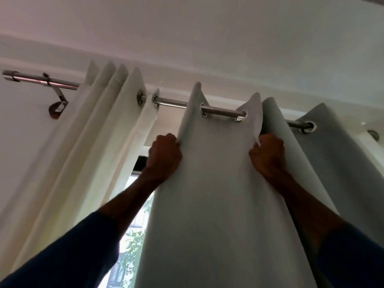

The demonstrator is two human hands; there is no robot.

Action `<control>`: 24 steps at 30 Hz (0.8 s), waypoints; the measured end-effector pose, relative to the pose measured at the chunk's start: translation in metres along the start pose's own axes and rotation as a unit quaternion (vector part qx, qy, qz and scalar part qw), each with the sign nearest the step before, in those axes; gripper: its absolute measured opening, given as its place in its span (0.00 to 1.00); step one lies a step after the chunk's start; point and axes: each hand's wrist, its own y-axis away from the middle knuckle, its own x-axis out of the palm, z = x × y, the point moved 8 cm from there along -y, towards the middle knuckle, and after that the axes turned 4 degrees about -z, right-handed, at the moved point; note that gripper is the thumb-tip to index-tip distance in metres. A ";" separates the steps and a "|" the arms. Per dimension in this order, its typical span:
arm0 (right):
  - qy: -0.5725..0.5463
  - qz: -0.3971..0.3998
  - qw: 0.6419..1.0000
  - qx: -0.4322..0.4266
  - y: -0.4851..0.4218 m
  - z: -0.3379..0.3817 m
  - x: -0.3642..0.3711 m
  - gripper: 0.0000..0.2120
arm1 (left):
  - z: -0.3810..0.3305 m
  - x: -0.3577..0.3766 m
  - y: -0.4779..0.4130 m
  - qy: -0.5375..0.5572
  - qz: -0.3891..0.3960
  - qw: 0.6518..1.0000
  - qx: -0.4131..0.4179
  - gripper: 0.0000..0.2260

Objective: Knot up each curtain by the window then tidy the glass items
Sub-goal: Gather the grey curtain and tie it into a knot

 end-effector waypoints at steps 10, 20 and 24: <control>-0.017 0.098 0.967 -0.236 0.046 0.137 0.058 0.05 | -0.055 -0.017 -0.004 0.113 -0.008 0.976 0.184 0.18; 0.059 0.123 0.972 -0.193 0.100 0.064 0.029 0.04 | -0.058 0.042 0.026 0.057 0.149 0.984 0.084 0.15; 0.082 0.138 0.961 -0.227 0.116 0.062 0.014 0.07 | -0.067 0.042 0.036 0.121 0.165 0.978 -0.043 0.26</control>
